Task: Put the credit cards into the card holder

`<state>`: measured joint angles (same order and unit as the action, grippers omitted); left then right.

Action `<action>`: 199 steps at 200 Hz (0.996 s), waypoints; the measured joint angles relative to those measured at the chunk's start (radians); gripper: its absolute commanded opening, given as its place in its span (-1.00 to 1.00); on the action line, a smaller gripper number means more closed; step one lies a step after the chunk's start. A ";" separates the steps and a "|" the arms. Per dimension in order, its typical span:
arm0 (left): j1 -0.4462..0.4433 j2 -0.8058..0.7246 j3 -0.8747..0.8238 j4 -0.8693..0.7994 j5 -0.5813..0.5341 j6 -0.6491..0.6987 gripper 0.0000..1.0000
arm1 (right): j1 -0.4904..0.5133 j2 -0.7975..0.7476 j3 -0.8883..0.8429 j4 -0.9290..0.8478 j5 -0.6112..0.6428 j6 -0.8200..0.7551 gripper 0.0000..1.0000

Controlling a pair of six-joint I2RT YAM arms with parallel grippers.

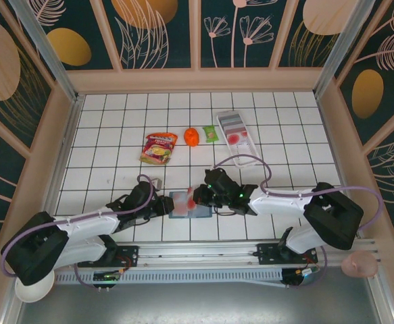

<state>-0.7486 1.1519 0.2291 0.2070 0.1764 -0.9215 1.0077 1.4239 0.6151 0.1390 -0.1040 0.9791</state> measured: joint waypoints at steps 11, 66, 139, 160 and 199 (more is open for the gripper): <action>0.000 0.005 0.000 0.005 0.000 0.000 -0.50 | 0.000 0.000 0.000 -0.005 0.003 0.000 -1.00; 0.000 0.028 0.000 0.031 0.005 0.000 -0.53 | 0.002 0.031 -0.001 -0.008 0.006 0.016 -1.00; 0.000 0.036 0.000 0.043 0.007 0.000 -0.53 | 0.023 0.045 -0.001 -0.008 0.010 0.034 -1.00; 0.000 0.036 0.000 0.043 0.007 0.000 -0.54 | 0.032 0.053 -0.001 -0.007 0.009 0.042 -1.00; 0.000 0.036 0.000 0.043 0.007 0.000 -0.54 | 0.036 0.060 -0.001 -0.007 0.006 0.053 -1.00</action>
<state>-0.7483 1.1877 0.2291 0.2501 0.1837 -0.9215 1.0435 1.4837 0.6140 0.1322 -0.0975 1.0317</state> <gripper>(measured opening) 0.230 0.063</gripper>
